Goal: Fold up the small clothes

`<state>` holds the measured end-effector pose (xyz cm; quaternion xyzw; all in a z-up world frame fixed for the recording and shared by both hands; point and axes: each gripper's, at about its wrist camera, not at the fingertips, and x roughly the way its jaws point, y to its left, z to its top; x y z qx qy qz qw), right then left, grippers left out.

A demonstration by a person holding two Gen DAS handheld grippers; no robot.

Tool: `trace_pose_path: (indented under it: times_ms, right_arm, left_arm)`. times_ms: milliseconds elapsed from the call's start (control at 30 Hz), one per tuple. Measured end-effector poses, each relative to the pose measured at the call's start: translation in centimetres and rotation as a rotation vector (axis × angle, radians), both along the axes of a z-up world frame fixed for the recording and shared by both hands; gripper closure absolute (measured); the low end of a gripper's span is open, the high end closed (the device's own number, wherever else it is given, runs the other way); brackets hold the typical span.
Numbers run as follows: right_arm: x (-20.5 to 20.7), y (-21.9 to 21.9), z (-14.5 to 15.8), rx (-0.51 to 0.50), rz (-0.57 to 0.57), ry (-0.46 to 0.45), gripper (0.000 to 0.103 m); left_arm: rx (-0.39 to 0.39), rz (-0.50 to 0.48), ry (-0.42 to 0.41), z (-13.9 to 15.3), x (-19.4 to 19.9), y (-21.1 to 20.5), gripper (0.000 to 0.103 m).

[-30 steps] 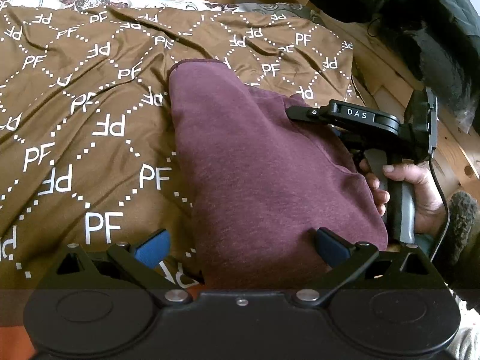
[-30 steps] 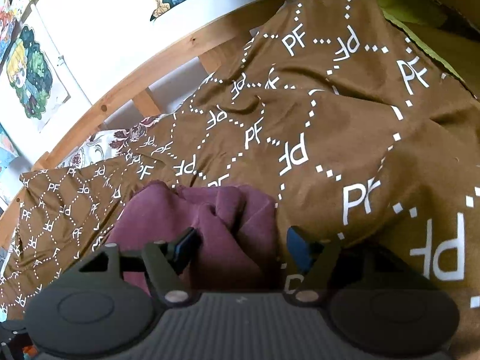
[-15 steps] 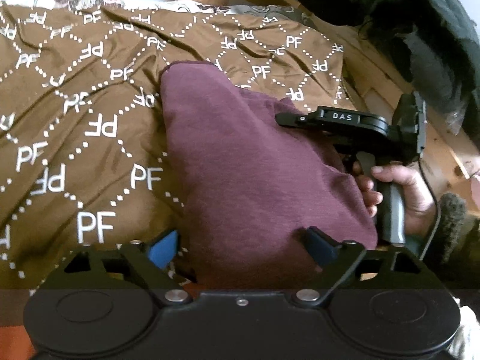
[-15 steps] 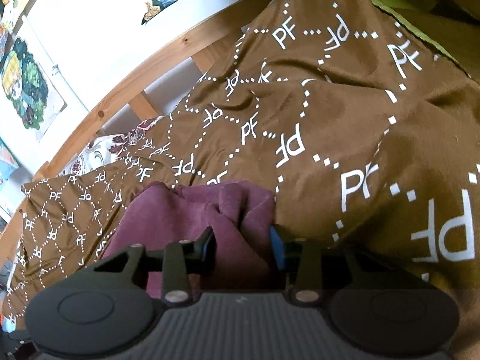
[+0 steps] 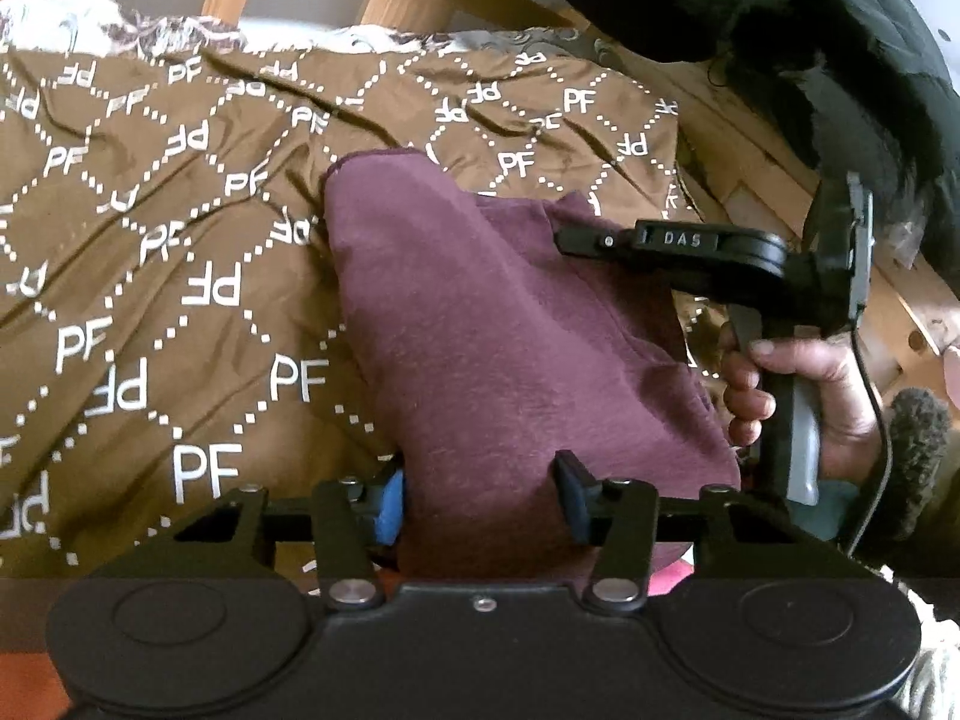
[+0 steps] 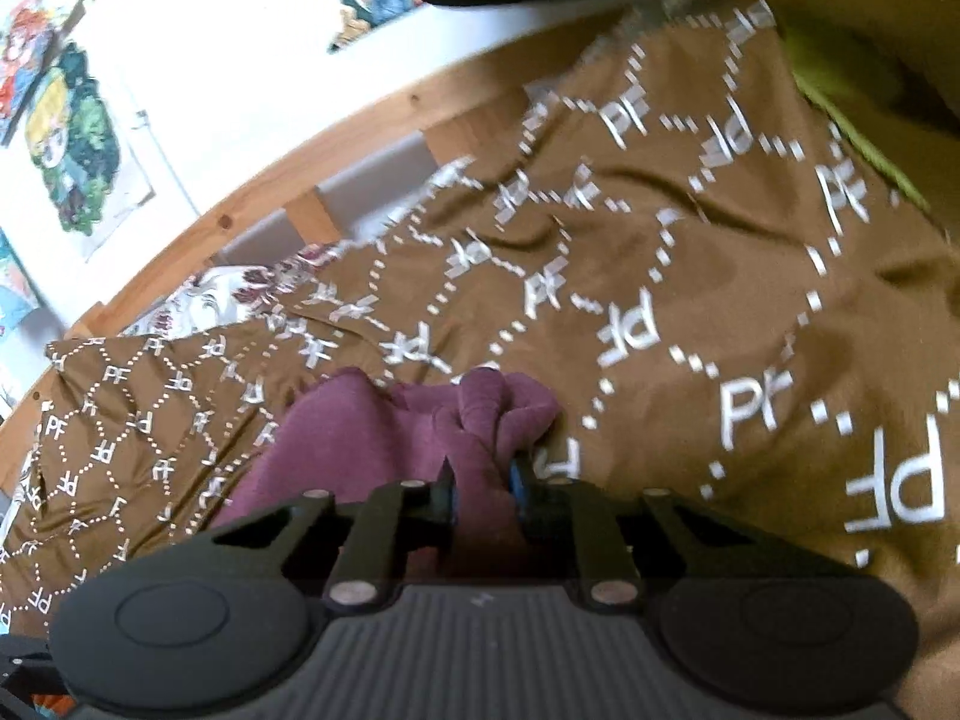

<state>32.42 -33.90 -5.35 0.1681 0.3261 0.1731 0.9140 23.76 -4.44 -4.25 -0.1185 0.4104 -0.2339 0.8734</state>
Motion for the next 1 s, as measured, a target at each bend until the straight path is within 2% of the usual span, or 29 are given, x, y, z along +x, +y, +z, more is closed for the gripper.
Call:
trace_pose_path:
  times_ms: [267, 400, 533, 767, 1000]
  right_arm:
    - [-2.1, 2.2, 4.6, -0.012, 0.034, -0.104, 0.087]
    - [-2.4, 4.1, 6.6, 0.01, 0.044, -0.157, 0.087]
    - [-1.8, 6.7, 7.9, 0.032, 0.071, -0.195, 0.087]
    - [0.9, 13.9, 7.9, 0.079, 0.148, -0.209, 0.087]
    - [3.9, 20.5, 6.3, 0.099, 0.209, -0.191, 0.087]
  left_arm:
    - [0.069, -0.019, -0.123, 2.2, -2.3, 0.3, 0.054]
    - [0.101, 0.011, -0.192, 3.5, -3.4, 1.9, 0.054]
    - [0.126, 0.07, -0.224, 4.1, -3.7, 4.7, 0.054]
    - [0.193, 0.188, -0.257, 4.2, -3.8, 10.1, 0.054]
    - [0.226, 0.293, -0.223, 2.8, -2.9, 15.1, 0.053]
